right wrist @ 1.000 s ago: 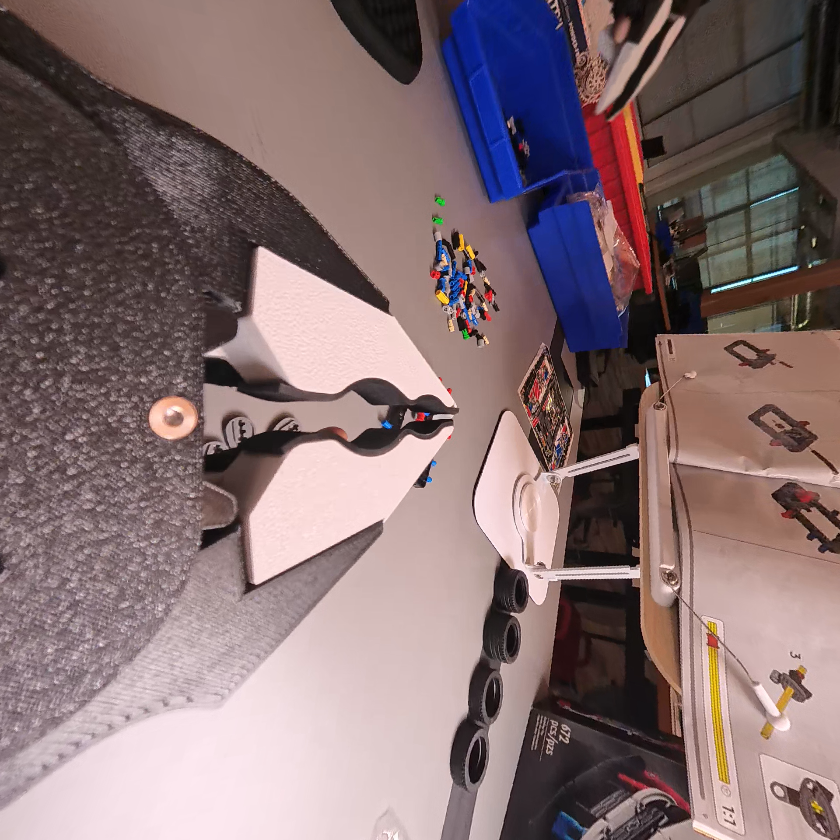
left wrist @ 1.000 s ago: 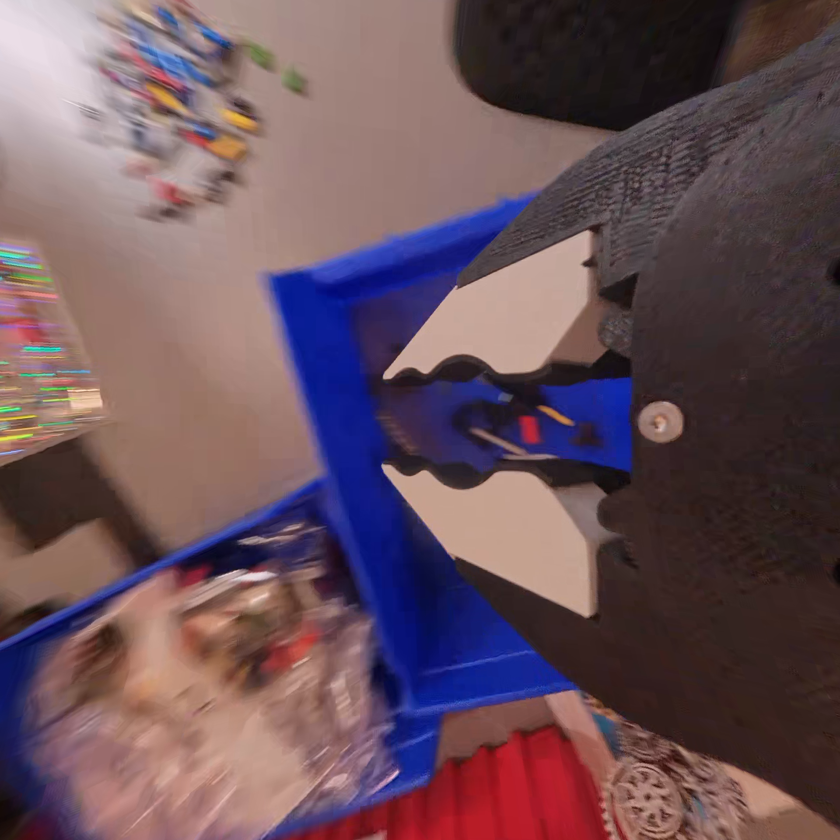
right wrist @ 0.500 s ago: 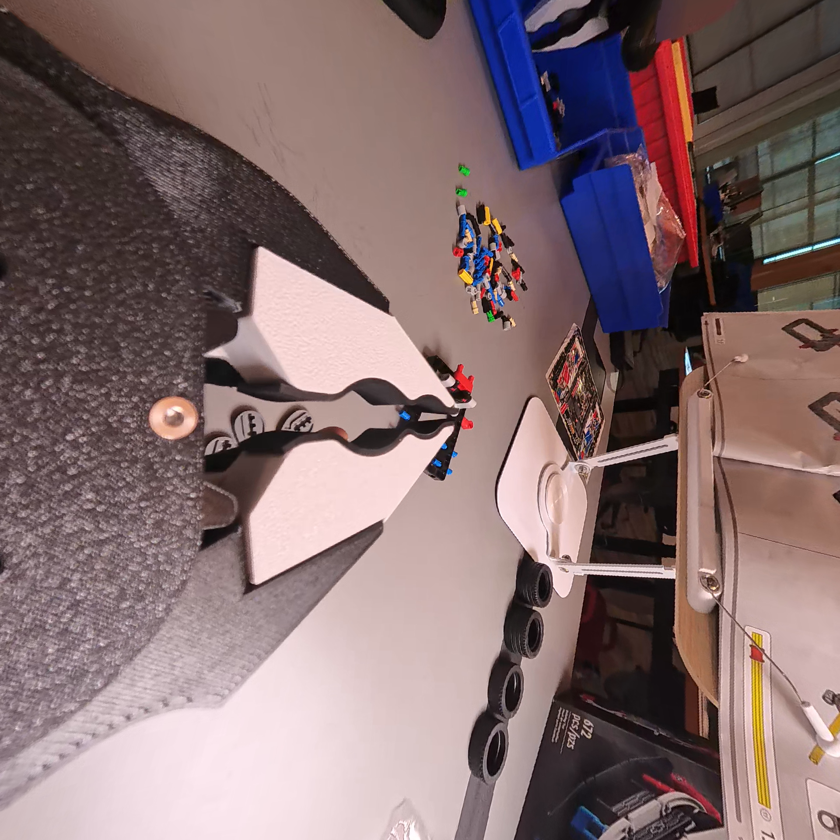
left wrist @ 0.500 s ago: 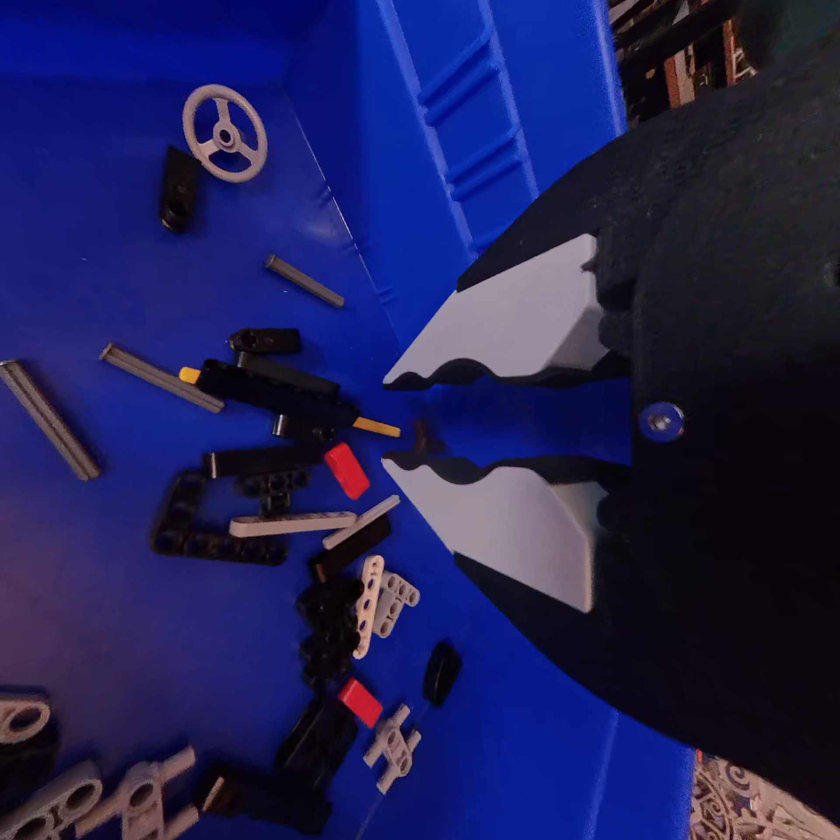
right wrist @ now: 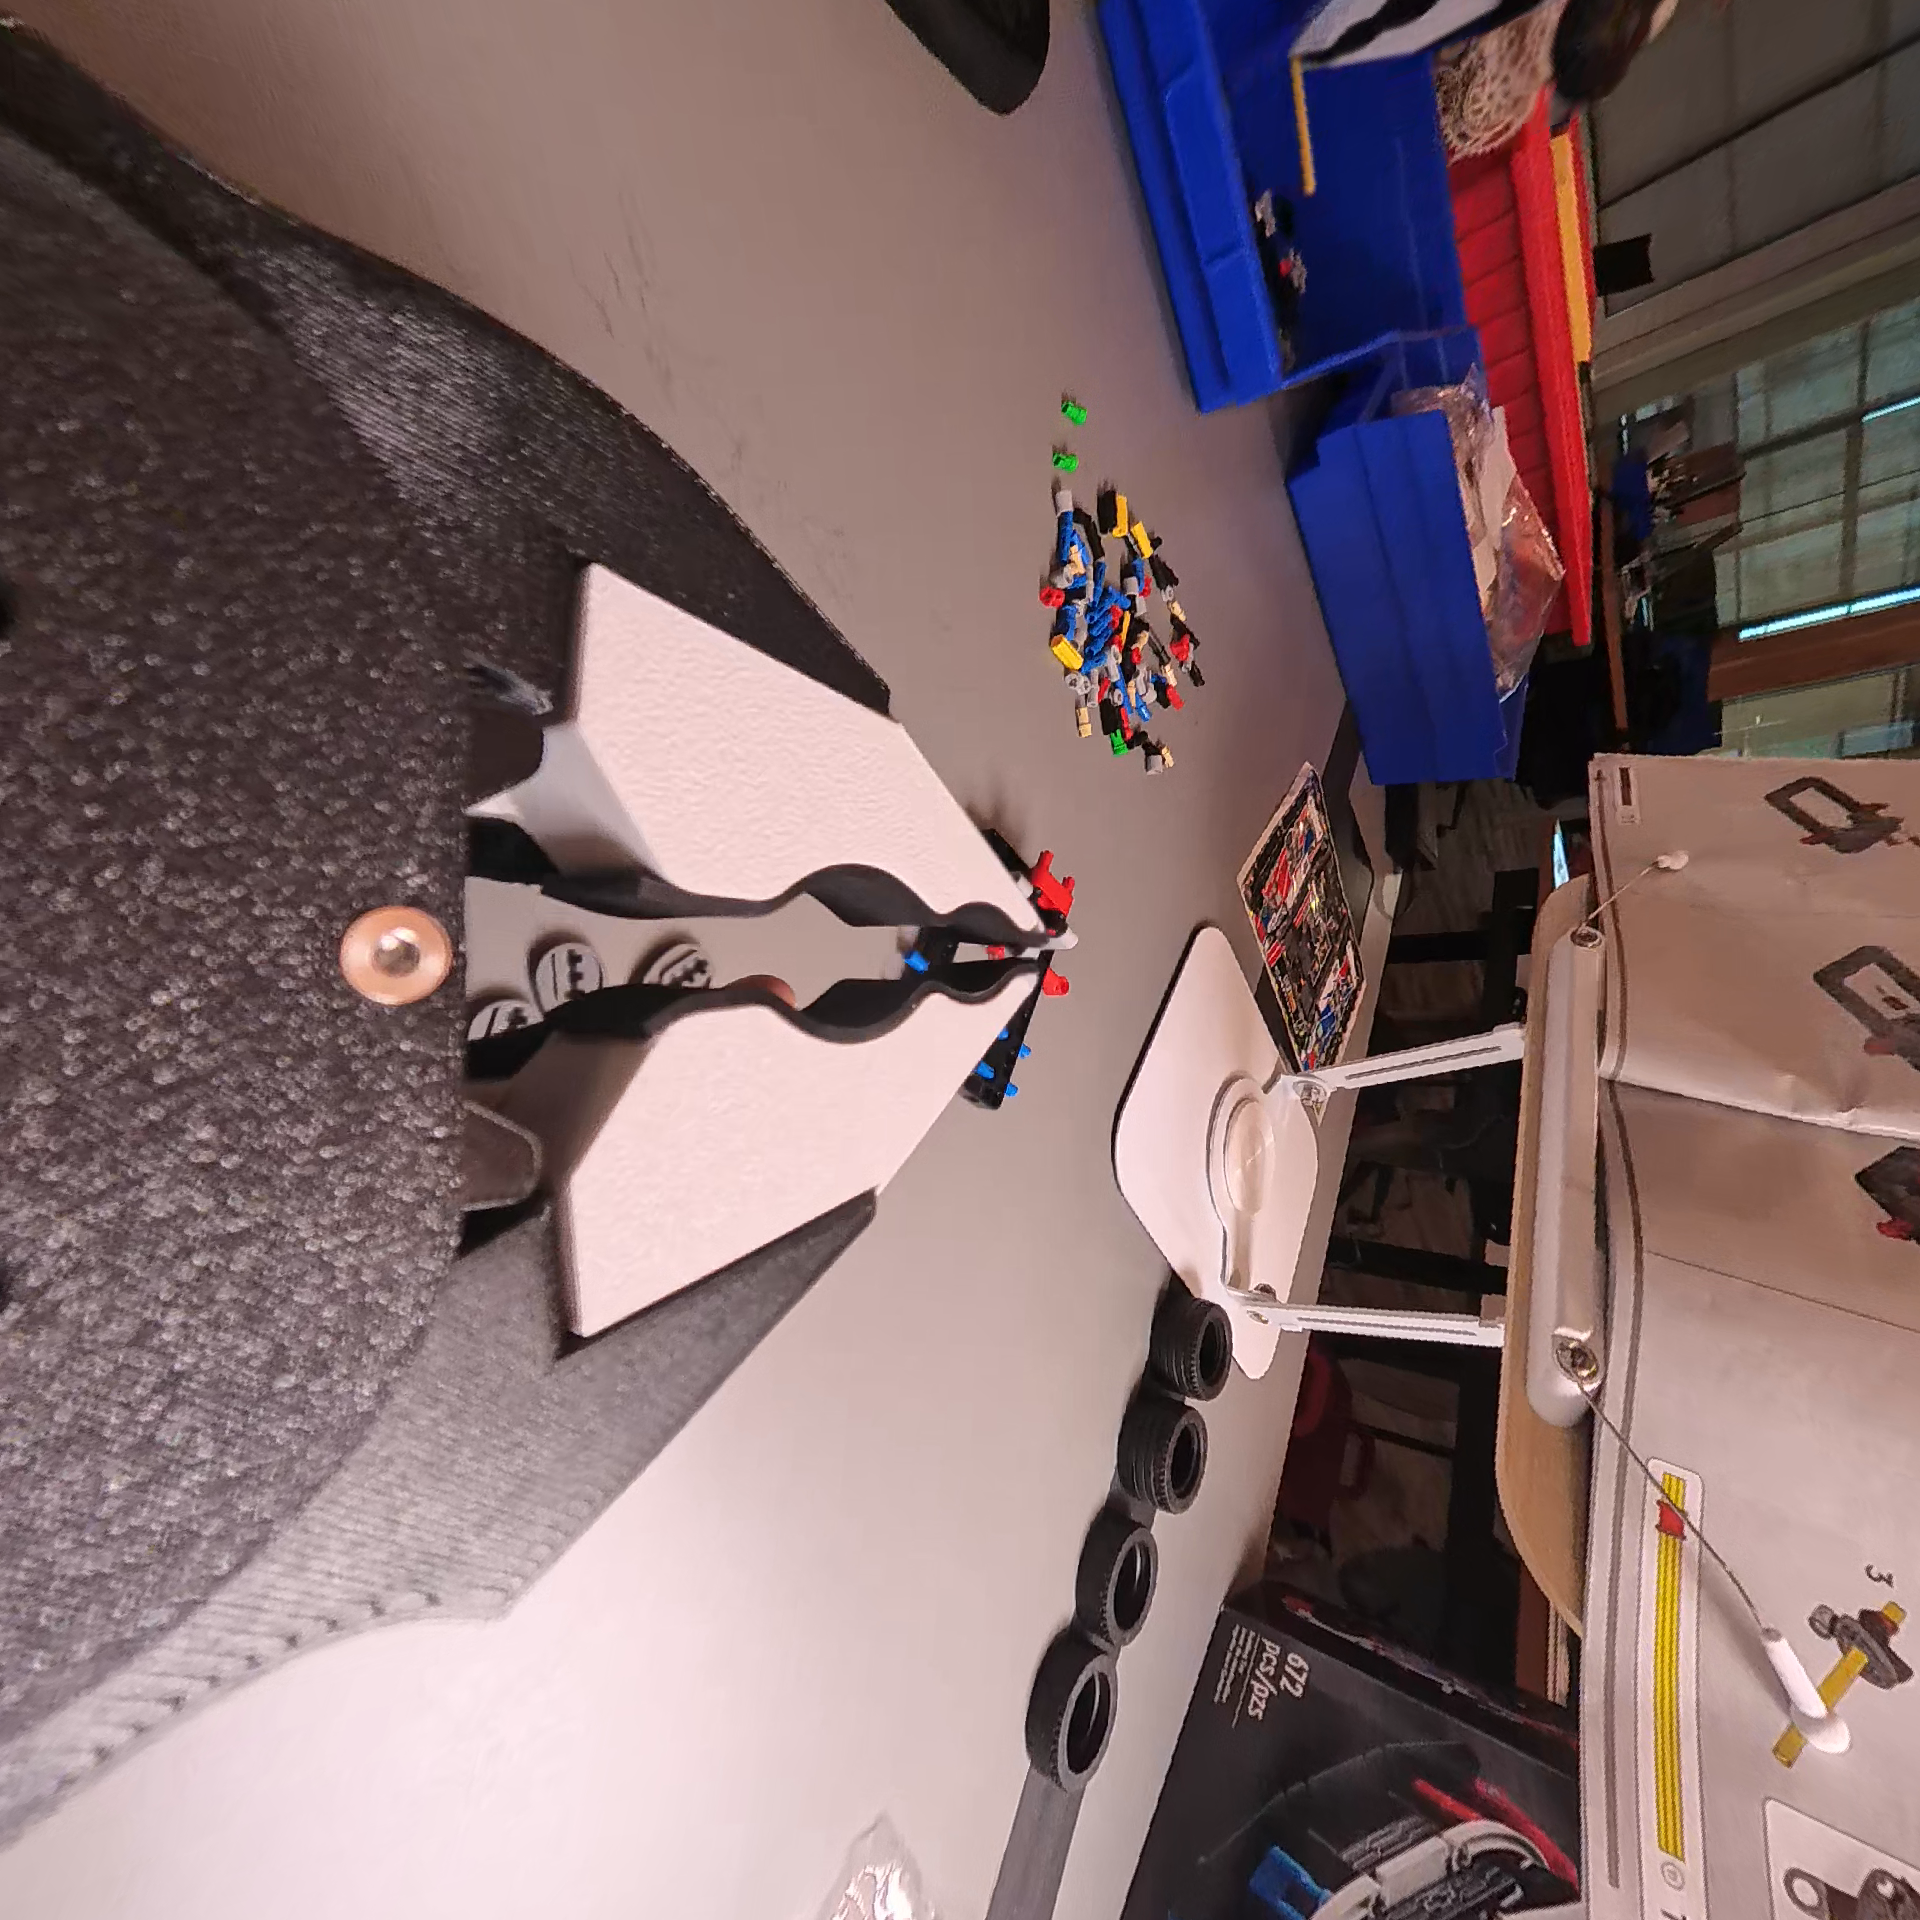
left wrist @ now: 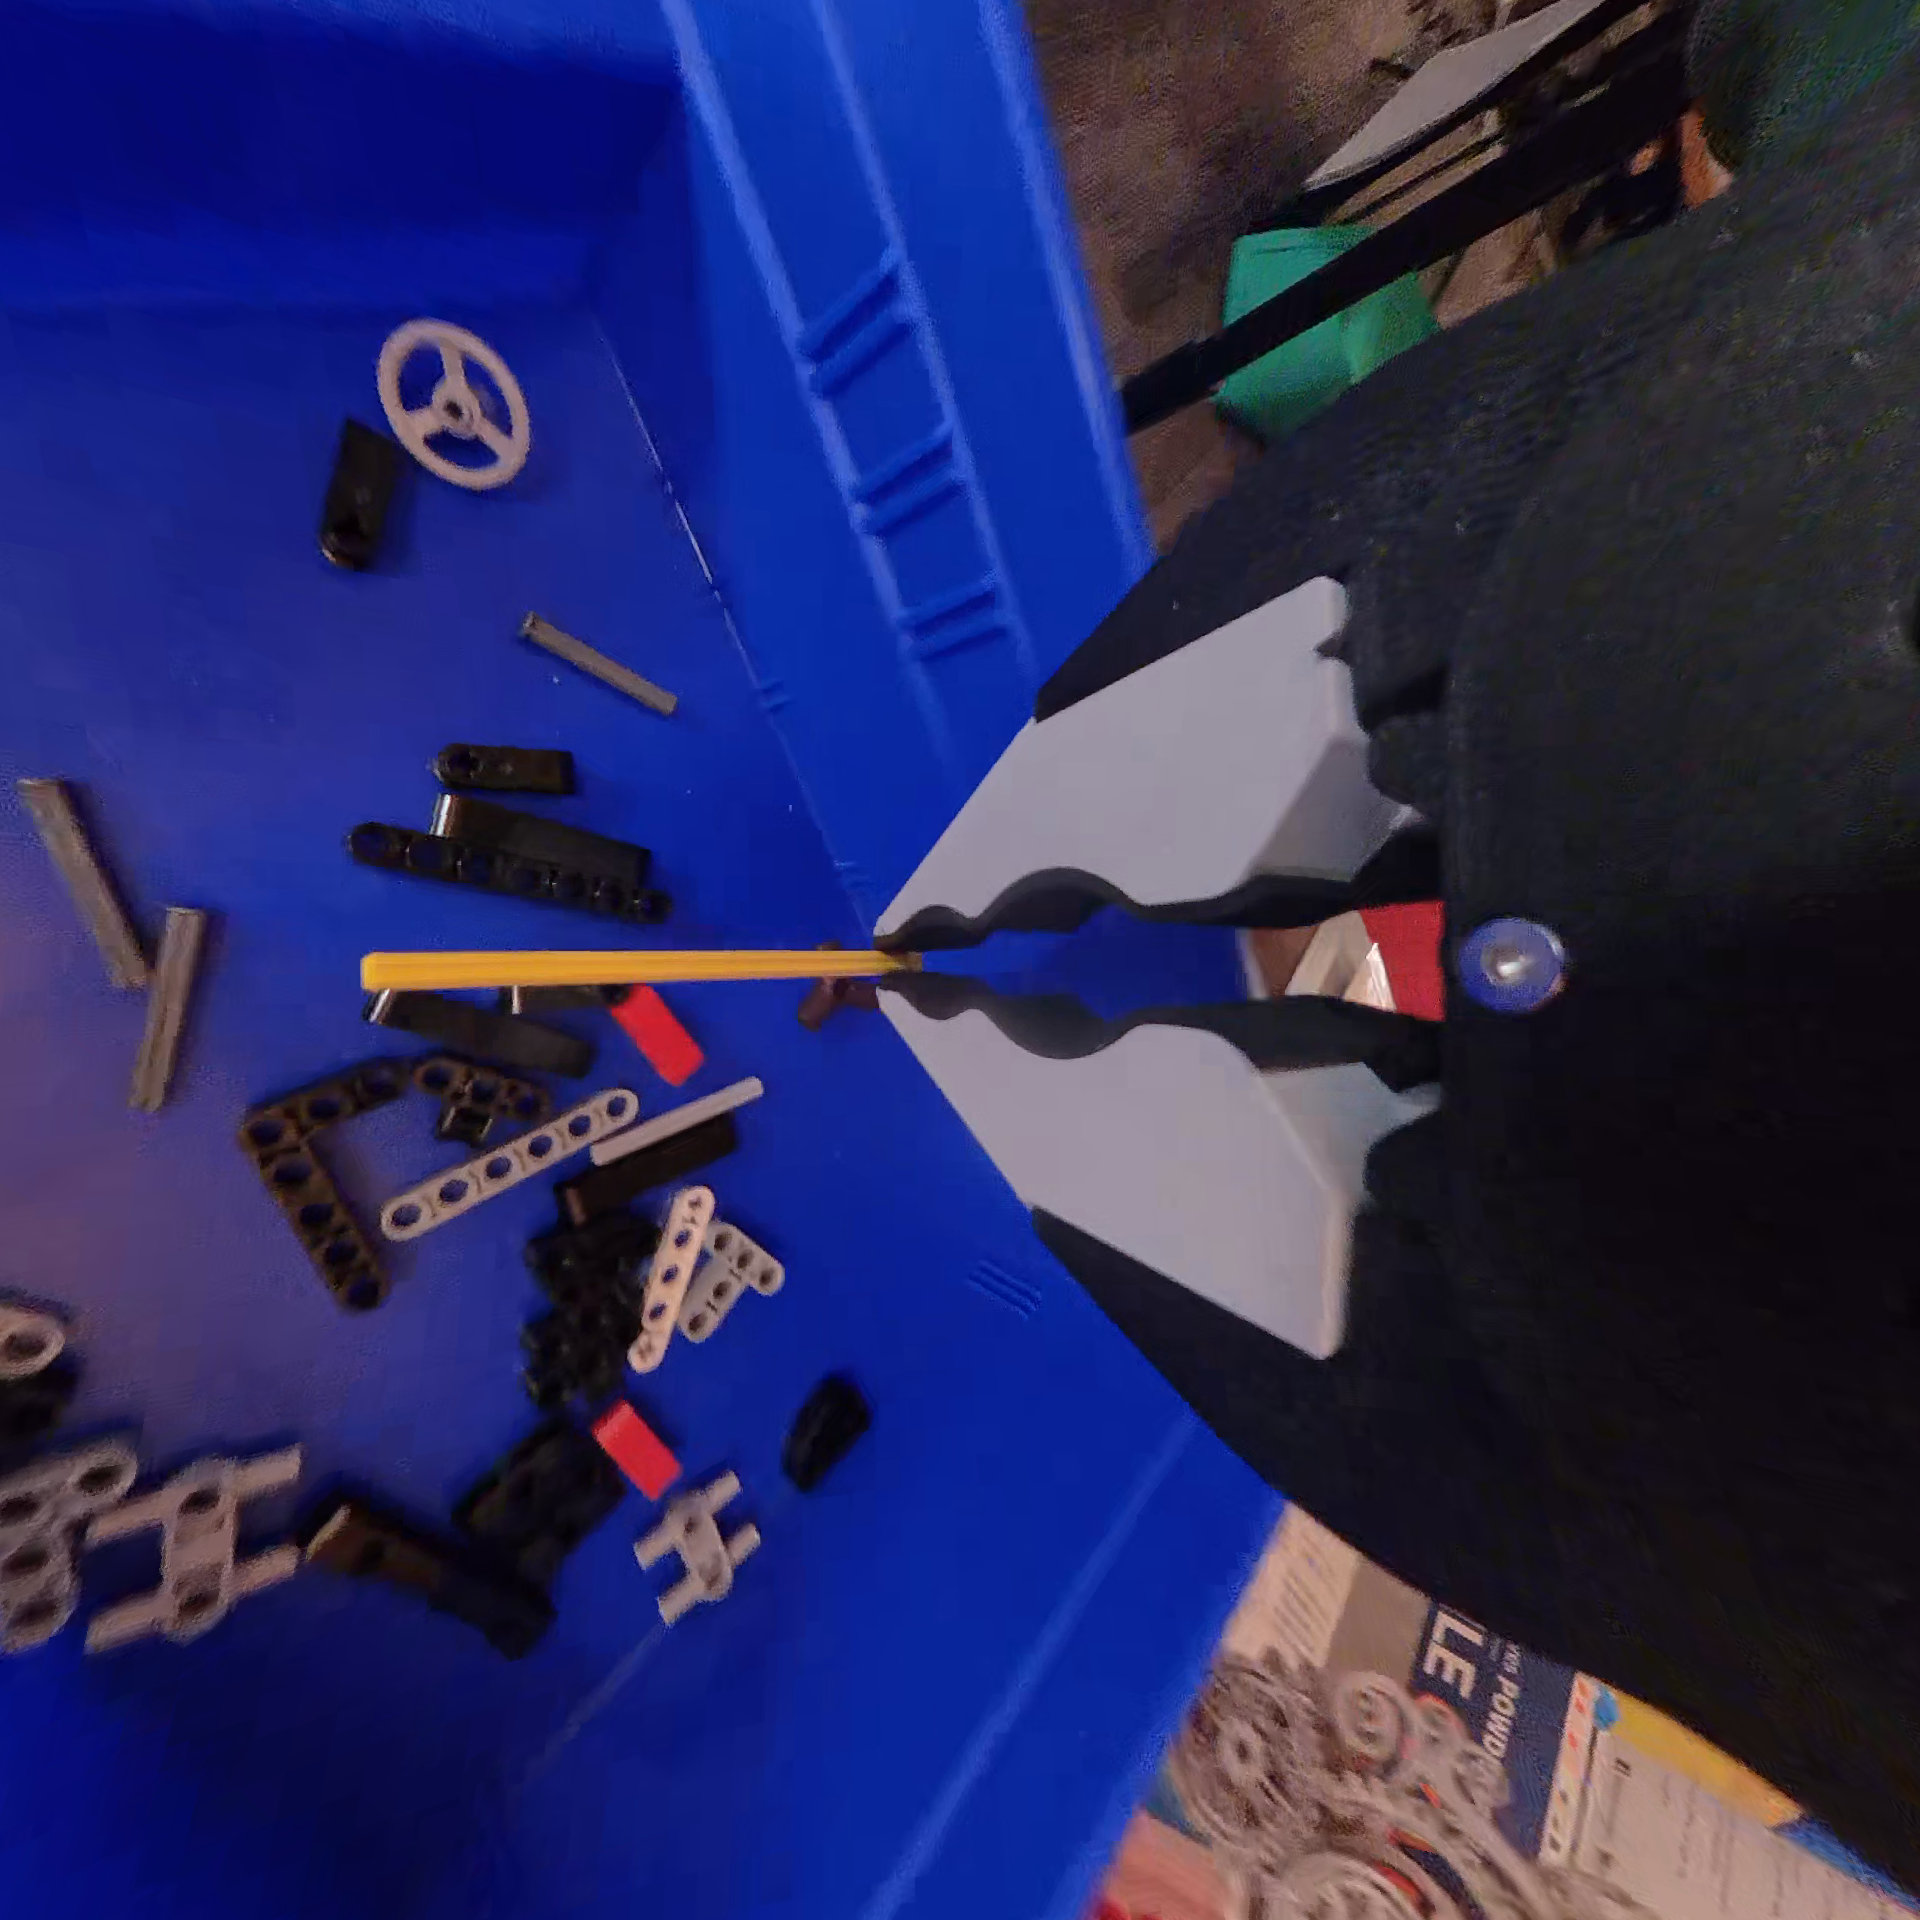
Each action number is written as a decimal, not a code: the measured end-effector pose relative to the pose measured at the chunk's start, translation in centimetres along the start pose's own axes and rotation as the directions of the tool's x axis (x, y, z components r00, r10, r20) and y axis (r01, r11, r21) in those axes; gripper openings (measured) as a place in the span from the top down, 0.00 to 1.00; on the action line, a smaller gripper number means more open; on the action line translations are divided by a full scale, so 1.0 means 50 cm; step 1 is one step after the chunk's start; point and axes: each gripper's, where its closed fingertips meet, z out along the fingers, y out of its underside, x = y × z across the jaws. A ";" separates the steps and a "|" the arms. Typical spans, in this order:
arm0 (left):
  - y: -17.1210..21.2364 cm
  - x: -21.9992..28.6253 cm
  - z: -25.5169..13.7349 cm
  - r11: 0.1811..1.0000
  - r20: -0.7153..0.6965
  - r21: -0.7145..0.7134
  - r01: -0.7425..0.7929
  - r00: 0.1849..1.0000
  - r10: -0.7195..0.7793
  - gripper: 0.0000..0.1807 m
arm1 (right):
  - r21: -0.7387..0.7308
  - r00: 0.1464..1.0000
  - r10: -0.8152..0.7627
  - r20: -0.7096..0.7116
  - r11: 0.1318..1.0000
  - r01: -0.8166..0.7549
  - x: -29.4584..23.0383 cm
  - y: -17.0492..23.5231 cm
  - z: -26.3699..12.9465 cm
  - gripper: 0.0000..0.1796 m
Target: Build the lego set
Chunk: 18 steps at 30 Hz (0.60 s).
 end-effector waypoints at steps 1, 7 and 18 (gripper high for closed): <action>-0.002 0.000 -0.023 1.000 0.017 0.027 0.004 1.000 -0.004 0.98 | 0.003 1.000 -0.006 0.004 1.000 0.006 -0.003 -0.002 -0.001 1.00; -0.126 0.083 -0.147 0.946 0.026 0.316 -0.070 0.998 0.065 0.98 | 0.033 0.996 -0.060 0.066 0.998 0.058 -0.040 -0.018 0.000 1.00; -0.568 0.470 -0.232 0.607 0.003 0.725 -0.326 0.882 0.470 0.99 | 0.047 0.908 -0.130 0.399 0.991 0.122 -0.251 -0.041 0.023 0.93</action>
